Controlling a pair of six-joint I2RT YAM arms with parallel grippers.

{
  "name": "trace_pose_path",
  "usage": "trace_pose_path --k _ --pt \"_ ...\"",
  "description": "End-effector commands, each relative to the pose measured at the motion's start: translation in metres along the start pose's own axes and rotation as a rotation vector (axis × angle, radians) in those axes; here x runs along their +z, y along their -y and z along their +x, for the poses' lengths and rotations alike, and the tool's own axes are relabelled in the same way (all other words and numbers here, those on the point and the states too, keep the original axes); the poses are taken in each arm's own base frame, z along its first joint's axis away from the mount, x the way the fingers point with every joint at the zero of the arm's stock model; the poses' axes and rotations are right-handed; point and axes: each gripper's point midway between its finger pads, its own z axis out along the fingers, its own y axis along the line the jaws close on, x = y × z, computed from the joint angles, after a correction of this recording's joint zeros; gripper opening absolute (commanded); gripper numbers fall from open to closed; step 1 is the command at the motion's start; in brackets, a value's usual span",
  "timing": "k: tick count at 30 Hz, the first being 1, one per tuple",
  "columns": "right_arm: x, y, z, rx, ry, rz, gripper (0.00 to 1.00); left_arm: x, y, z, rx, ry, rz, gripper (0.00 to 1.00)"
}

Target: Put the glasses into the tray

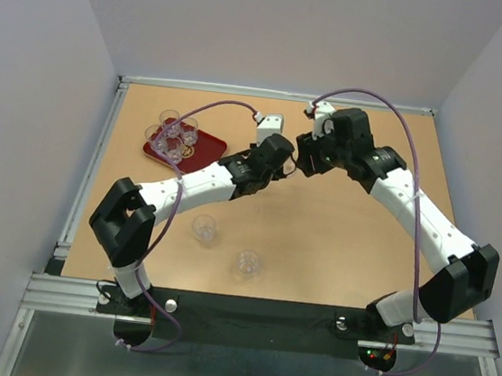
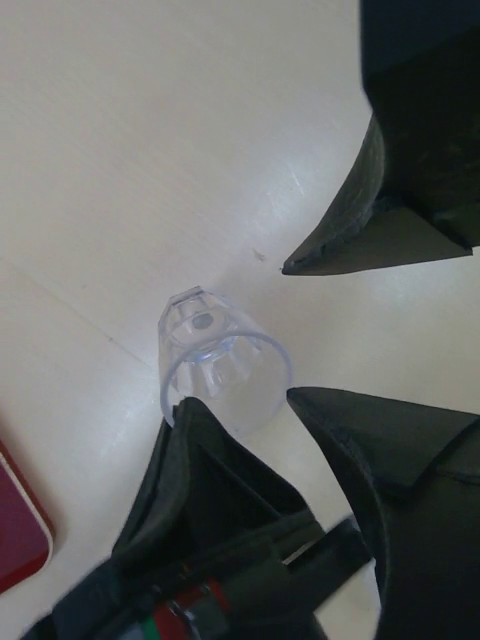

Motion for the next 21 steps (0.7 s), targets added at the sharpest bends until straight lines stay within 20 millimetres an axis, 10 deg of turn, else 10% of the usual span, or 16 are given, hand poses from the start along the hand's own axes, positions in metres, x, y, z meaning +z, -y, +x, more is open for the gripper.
trace_pose_path --k 1,12,21 --pt "-0.027 0.012 -0.013 0.011 0.095 -0.046 0.61 -0.011 -0.018 -0.033 0.007 0.079 -0.022 0.0" --pt "-0.046 0.064 0.072 -0.029 0.089 -0.09 0.76 0.002 -0.099 -0.061 -0.084 0.04 -0.046 0.0" --pt "-0.047 0.09 0.099 0.061 0.13 -0.041 0.77 0.029 -0.173 -0.08 -0.173 0.005 -0.159 0.0"
